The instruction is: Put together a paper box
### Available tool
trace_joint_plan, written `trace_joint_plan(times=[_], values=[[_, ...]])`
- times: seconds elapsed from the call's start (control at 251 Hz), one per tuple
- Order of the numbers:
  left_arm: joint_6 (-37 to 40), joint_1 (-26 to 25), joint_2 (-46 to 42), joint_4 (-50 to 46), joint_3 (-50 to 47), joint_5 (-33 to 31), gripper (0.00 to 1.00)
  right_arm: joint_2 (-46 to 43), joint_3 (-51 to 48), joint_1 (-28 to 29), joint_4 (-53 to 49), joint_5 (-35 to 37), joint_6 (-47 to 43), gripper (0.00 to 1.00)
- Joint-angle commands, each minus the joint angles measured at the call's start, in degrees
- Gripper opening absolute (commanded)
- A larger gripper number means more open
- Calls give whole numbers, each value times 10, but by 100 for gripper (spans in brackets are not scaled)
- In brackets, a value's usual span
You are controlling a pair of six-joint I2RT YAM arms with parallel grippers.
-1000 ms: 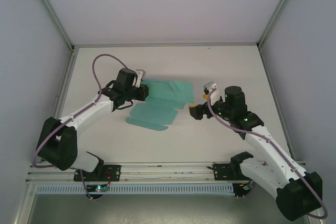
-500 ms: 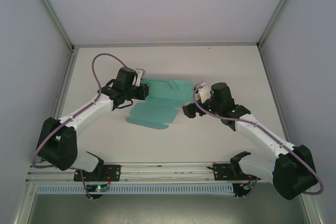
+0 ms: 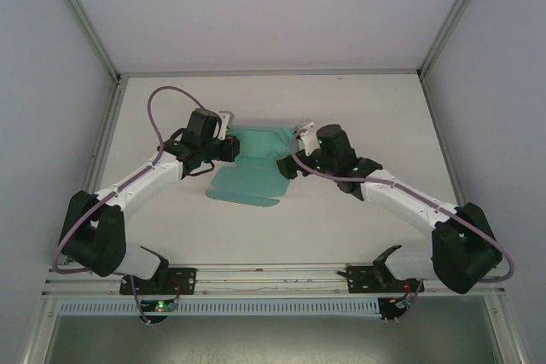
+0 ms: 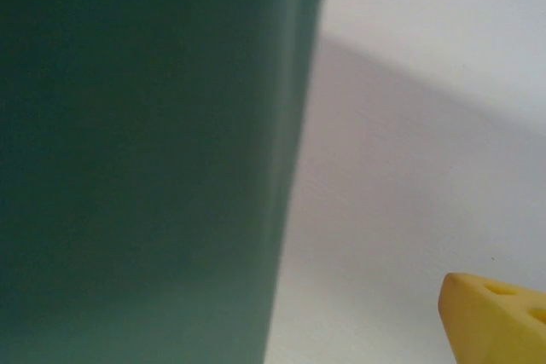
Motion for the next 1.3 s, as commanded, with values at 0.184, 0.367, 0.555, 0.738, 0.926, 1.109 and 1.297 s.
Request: trace_joint_plan(times=[0.184,0.367,0.555,0.738,0.926,1.109,1.297], values=[[-35,0,-2,-9,9,-16,0,38,25,58,26,237,40,98],[-33,1,-4,-29,8,-48,0,-36,-1,55,-9,204,21,98],[-21,3,-11,-31,-1,-59,0,-178,-45,29,-47,72,-7,98],[-9,2,-17,-26,-8,-46,0,-277,-59,-68,-55,-10,31,99],[-2,3,-17,-28,-7,-40,0,-216,-20,-173,-83,-138,44,89],[-4,3,-10,-35,2,-53,0,-114,8,-174,-30,-314,46,73],[-9,4,0,-35,8,-58,0,-55,12,-134,37,-391,54,65]])
